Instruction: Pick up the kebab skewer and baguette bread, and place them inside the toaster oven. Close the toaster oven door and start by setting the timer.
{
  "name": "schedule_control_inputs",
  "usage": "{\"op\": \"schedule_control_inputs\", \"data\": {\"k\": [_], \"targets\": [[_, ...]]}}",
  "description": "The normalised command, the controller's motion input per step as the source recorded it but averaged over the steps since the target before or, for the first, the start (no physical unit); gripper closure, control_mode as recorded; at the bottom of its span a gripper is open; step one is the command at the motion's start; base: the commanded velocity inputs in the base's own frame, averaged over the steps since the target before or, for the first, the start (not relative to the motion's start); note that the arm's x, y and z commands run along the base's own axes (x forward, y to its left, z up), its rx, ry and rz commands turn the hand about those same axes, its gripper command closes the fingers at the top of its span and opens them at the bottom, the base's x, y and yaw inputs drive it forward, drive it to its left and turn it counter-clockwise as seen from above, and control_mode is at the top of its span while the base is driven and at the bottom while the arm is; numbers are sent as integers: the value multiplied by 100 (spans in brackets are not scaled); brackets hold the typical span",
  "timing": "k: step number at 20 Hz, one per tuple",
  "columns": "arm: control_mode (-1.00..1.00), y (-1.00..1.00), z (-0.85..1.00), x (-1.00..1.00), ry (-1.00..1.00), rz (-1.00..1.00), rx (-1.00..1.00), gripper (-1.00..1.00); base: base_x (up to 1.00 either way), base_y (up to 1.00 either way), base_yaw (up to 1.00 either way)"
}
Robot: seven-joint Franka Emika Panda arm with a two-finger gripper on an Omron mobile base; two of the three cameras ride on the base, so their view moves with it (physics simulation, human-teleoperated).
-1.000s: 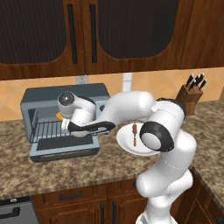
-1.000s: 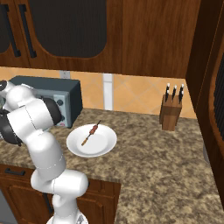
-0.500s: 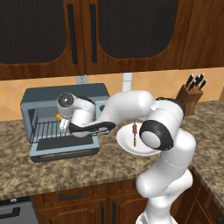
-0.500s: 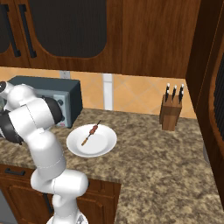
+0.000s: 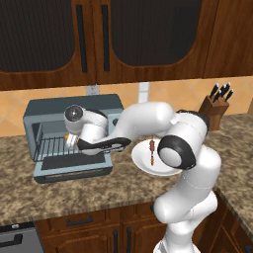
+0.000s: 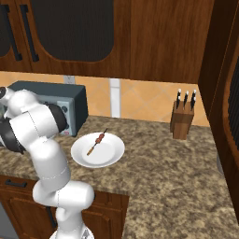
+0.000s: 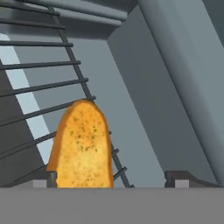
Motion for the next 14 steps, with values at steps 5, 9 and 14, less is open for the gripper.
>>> {"op": "schedule_control_inputs", "data": {"k": [5,9,14], "targets": [[-100,-4,18,-89,0,-12,2,-100,0,0,0],[-100,-83,28,-99,0,-29,21,-100,0,0,0],[-100,-100,38,-53,0,-38,28,-100,0,0,0]]}}
